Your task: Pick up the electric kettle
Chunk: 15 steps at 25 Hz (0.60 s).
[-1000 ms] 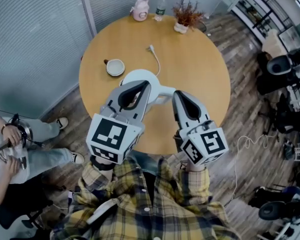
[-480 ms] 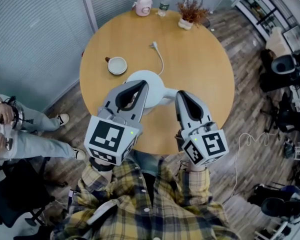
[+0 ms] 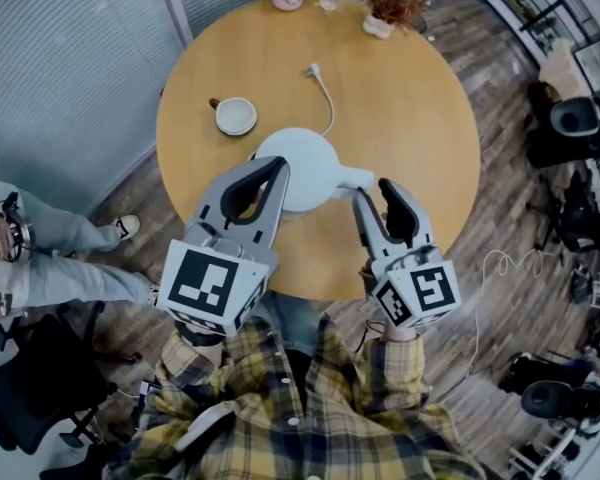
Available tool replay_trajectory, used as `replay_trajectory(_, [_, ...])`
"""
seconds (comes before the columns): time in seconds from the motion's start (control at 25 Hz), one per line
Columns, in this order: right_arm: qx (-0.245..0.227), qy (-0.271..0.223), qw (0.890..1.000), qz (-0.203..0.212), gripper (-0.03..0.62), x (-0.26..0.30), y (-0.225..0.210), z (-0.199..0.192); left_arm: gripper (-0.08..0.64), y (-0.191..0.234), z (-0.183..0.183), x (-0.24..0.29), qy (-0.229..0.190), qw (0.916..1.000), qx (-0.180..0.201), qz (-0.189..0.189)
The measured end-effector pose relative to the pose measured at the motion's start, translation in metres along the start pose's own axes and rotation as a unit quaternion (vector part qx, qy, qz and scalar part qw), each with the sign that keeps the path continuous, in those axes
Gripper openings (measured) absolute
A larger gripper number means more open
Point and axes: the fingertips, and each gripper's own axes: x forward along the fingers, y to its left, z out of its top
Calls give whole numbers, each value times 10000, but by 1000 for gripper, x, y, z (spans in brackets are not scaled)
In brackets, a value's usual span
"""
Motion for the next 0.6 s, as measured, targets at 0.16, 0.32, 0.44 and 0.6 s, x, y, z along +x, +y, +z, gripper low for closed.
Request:
replay_trajectory(0.16, [39,109,9997,-205,205,2,-10,-21,2,15,-9,-4,-16,9999,23,113])
replay_trajectory(0.32, [123,307,9990,-286,217,5,-12,-43,2,29,-20,-7,15,9998,-64,200])
replay_trajectory(0.44, [163,418,9984,-331,218,9,-16,-57,2,36,-26,-5,49,9996,-41,283])
replay_trajectory(0.6, [249,535,9976,-374,222,16,-27,-75,2,45,-33,-2,67,9993,-21,379])
